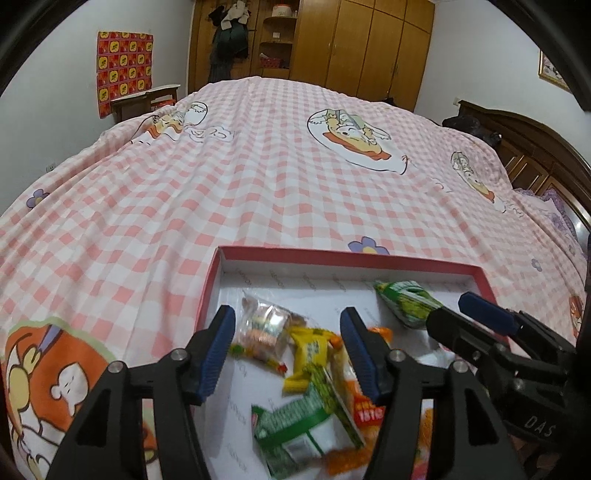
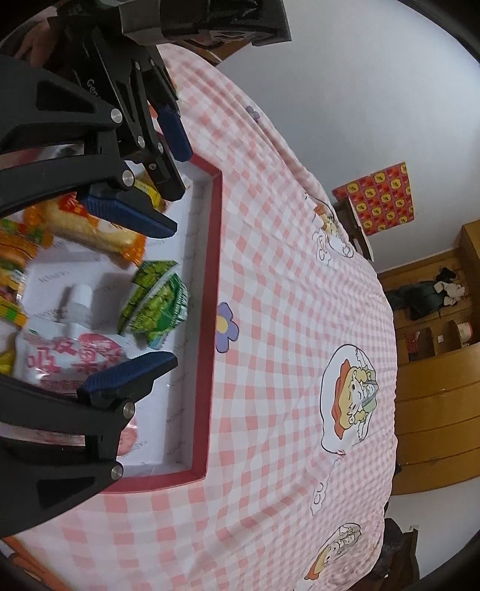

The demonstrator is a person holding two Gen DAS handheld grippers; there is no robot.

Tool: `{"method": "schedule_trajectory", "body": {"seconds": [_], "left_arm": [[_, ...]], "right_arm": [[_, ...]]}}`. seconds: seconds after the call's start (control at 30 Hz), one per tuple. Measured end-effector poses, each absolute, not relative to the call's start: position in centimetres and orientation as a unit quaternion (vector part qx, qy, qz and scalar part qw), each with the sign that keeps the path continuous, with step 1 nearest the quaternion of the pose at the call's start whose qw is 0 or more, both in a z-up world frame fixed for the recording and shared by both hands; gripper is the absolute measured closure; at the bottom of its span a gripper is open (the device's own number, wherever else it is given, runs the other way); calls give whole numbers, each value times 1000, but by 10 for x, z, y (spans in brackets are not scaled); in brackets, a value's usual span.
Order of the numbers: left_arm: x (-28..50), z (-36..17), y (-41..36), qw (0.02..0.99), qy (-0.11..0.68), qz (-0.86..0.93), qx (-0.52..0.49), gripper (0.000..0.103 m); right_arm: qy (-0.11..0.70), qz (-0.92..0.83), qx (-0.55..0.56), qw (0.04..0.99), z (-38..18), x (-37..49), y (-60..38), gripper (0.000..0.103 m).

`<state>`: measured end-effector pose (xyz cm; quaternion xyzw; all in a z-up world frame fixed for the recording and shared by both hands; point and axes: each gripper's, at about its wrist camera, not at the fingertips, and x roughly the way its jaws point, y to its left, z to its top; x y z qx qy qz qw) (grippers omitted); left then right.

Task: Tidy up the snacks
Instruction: 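Move both tools back toward the jelly cups beside the box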

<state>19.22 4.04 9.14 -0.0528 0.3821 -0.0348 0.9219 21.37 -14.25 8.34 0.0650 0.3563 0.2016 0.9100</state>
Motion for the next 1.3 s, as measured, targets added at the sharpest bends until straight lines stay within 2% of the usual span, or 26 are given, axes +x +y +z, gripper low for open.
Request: {"method": "schedule_trajectory", "body": {"seconds": [0.57, 1.3], "left_arm": [[132, 110, 44, 921, 383, -28, -67, 41], [60, 93, 47, 907, 409, -31, -92, 41]], "right_arm": [[354, 204, 71, 910, 93, 150, -156, 33], [377, 201, 80, 901, 73, 80, -174, 33]]}}
